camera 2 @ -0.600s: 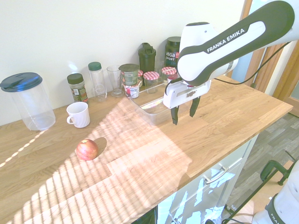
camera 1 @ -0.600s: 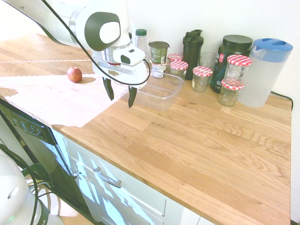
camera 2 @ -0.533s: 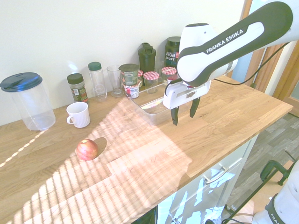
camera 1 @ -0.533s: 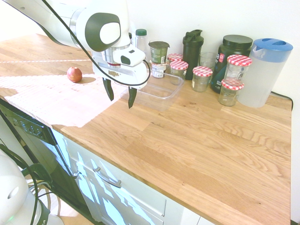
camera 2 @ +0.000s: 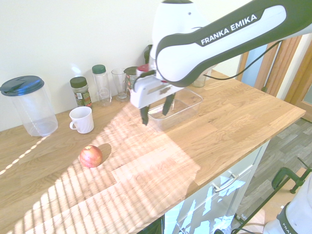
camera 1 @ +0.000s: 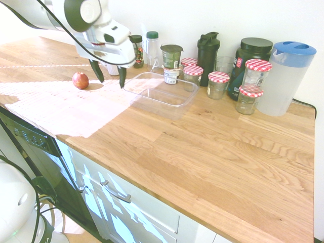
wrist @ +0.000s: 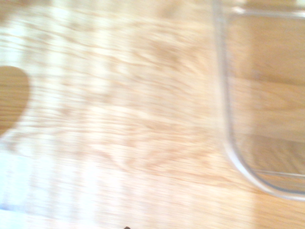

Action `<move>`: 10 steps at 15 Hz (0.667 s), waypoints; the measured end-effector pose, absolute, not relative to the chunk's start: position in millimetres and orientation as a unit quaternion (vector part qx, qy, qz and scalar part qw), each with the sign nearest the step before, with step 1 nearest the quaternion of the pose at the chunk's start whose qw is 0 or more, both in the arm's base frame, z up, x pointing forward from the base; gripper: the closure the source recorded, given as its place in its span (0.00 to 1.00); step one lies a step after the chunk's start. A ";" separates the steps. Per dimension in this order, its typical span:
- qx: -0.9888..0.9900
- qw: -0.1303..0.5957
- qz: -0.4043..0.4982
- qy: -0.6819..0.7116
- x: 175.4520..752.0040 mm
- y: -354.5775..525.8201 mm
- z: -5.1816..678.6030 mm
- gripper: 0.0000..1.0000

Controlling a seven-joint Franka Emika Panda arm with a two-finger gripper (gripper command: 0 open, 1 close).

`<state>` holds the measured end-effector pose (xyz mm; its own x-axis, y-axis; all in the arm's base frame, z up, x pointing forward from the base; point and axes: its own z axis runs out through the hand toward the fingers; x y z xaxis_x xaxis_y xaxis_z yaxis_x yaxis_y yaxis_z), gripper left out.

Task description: Put the apple into the container

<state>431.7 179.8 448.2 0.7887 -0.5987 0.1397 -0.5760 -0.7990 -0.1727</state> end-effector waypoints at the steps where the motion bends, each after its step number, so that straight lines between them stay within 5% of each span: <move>1: -0.949 0.063 -0.091 0.295 430.8 213.2 447.4 0.00; 5: -0.972 0.071 -0.077 0.208 449.5 326.3 412.6 0.00; 10: -0.978 0.045 -0.102 0.174 495.9 367.2 373.6 0.00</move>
<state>495.9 367.2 373.6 0.9188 -0.3493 0.1838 -0.3309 -0.9355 -0.1237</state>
